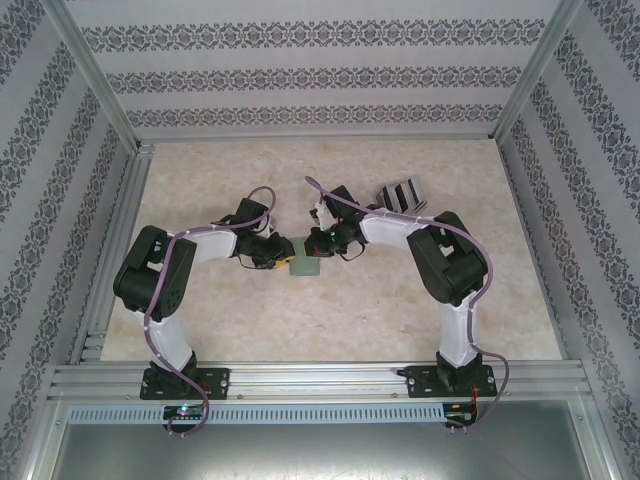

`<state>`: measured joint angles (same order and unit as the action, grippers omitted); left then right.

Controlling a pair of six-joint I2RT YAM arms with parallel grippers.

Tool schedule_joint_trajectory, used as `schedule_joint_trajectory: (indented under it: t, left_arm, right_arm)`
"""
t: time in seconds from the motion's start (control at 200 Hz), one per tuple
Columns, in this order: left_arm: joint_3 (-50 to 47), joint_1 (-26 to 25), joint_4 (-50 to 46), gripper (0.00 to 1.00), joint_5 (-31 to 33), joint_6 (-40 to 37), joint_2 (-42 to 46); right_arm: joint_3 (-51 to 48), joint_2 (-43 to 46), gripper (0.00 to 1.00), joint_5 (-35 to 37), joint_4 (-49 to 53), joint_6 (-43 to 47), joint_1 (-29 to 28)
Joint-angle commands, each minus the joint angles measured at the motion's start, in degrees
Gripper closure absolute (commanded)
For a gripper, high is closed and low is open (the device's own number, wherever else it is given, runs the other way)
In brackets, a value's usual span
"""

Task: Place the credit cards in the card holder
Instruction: Close the button on the card holder, then reset both arms

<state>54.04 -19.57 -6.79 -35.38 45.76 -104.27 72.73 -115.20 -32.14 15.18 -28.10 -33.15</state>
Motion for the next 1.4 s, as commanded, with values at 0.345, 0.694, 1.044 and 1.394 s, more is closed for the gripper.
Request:
schedule_joint_trajectory:
  t: [0.345, 0.694, 1.044, 1.394]
  left_arm:
    - [1.5, -0.9, -1.6, 0.72, 1.5, -0.4, -0.7]
    - [4.1, 0.3, -5.8, 0.66, 8.2, -5.7, 7.4]
    - [-1.0, 8.0, -11.0, 0.60, 28.9, -13.5, 24.5]
    - [-10.0, 16.0, -8.4, 0.27, 45.8, -11.9, 37.7]
  right_arm:
    - [2.8, -1.2, 0.84, 6.7, 9.1, 2.7, -0.9]
    - [8.9, 8.6, 0.63, 12.0, 12.0, 8.8, -0.8]
    - [-11.2, 33.7, 0.48, 37.2, 0.5, 19.0, 3.9]
    - [-30.2, 51.7, 0.35, 40.1, -11.0, 14.5, 22.8]
